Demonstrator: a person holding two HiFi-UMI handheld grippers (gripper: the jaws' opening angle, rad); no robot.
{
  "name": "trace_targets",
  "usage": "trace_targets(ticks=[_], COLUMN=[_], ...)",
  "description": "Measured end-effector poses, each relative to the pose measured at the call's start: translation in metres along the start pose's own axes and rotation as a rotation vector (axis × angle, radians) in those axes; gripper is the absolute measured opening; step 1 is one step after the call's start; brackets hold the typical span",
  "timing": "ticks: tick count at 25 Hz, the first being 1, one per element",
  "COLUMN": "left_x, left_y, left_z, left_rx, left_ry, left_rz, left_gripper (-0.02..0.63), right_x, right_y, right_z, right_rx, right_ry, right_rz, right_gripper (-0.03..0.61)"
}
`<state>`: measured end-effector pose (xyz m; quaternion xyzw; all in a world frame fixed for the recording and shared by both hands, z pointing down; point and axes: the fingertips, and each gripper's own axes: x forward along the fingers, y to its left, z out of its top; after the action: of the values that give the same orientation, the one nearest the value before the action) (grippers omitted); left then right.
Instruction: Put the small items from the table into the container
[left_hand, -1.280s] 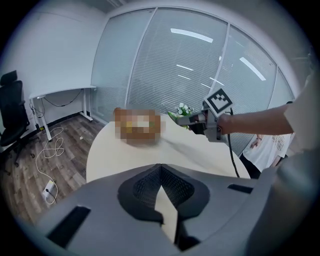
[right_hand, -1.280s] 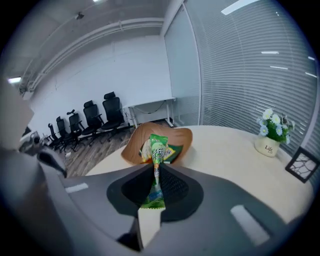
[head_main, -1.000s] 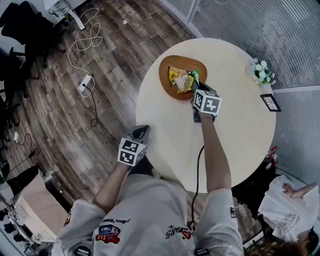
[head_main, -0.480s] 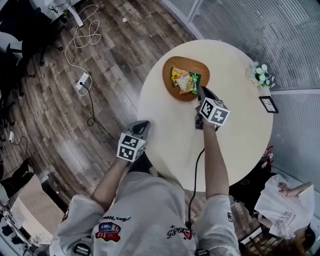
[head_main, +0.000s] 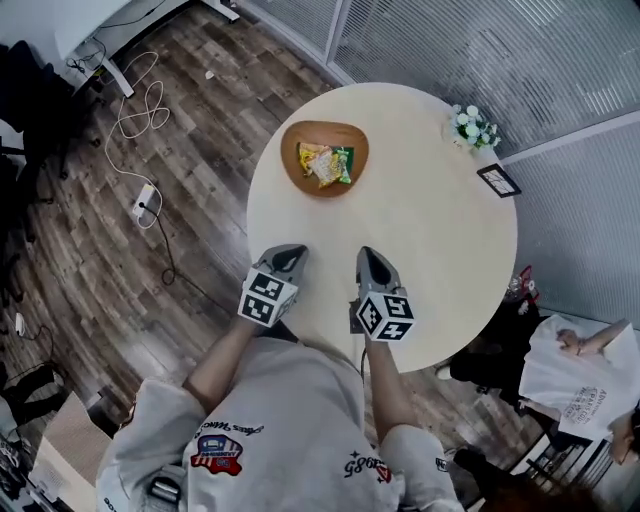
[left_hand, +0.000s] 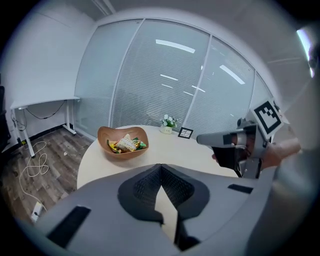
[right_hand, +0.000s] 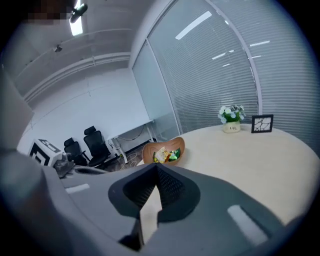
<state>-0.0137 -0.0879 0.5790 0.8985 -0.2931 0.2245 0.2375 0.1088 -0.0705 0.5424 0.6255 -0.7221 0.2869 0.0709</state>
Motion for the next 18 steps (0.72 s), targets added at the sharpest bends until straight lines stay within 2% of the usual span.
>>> trace_targets(ticks=[9,12,18], left_x=[0.003,0.004,0.008], left_y=[-0.044,-0.050,-0.054], left_z=[-0.012,-0.016,-0.016], left_rx=[0.053,0.063,0.073], left_ry=[0.034,0.046,0.049], left_rz=[-0.062,-0.073,-0.072], left_gripper=[0.006,0.006,0.006], right_x=[-0.043,-0.051,-0.056], right_y=[0.031,0.033,0.040], right_z=[-0.073,-0.085,-0.095], right_rx=[0.077,0.107,0.078], right_ry=[0.110,0.123,0.144], right_rz=[-0.004,-0.018,-0.019], right_gripper=[0.000,0.000,0.000])
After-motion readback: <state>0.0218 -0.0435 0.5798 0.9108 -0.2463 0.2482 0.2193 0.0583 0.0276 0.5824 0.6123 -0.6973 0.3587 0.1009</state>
